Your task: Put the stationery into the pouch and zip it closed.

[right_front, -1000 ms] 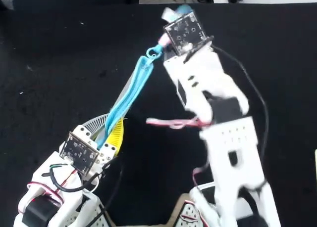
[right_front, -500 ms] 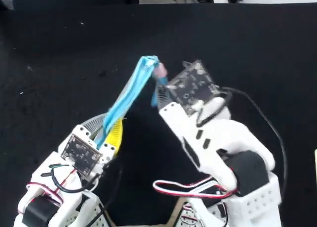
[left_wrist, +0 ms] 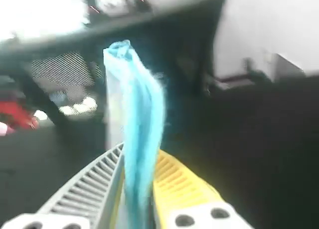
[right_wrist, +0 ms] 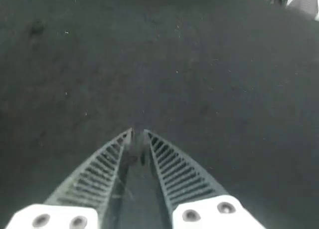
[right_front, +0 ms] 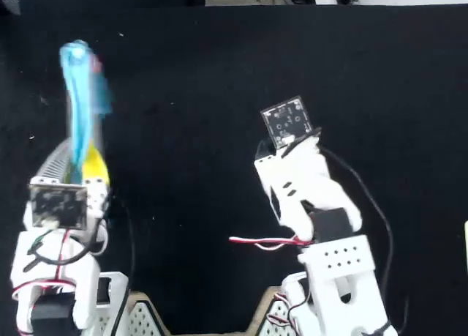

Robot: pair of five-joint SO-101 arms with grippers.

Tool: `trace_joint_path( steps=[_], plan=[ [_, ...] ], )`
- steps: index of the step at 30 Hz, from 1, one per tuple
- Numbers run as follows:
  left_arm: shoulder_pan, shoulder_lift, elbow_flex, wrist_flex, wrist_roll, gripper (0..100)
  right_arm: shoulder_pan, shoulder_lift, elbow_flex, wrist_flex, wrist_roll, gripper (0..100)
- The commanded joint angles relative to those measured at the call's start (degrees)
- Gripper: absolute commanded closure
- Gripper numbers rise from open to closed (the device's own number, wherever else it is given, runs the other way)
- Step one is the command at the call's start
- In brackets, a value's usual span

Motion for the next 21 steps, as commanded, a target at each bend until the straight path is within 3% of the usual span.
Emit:
trace_joint_path(
  steps=[1, 7, 14, 21],
  plan=[
    [-1.19, -0.44, 1.1, -7.65, -0.26, 97, 0.79, -0.84, 3.74, -6.07, -1.23, 98.7],
    [-1.1, 5.1, 4.7, -13.27, -0.09, 97, 1.58, -0.92, 9.89, -13.63, -0.62, 98.7],
    [-1.1, 27.08, 3.47, -20.04, -0.09, 97, 1.58, -0.92, 14.02, -20.13, -0.7, 98.7],
    [-1.19, 47.65, -18.68, -16.18, 0.0, 97, 1.49, -0.92, 14.2, -20.4, -0.62, 98.7]
  ],
)
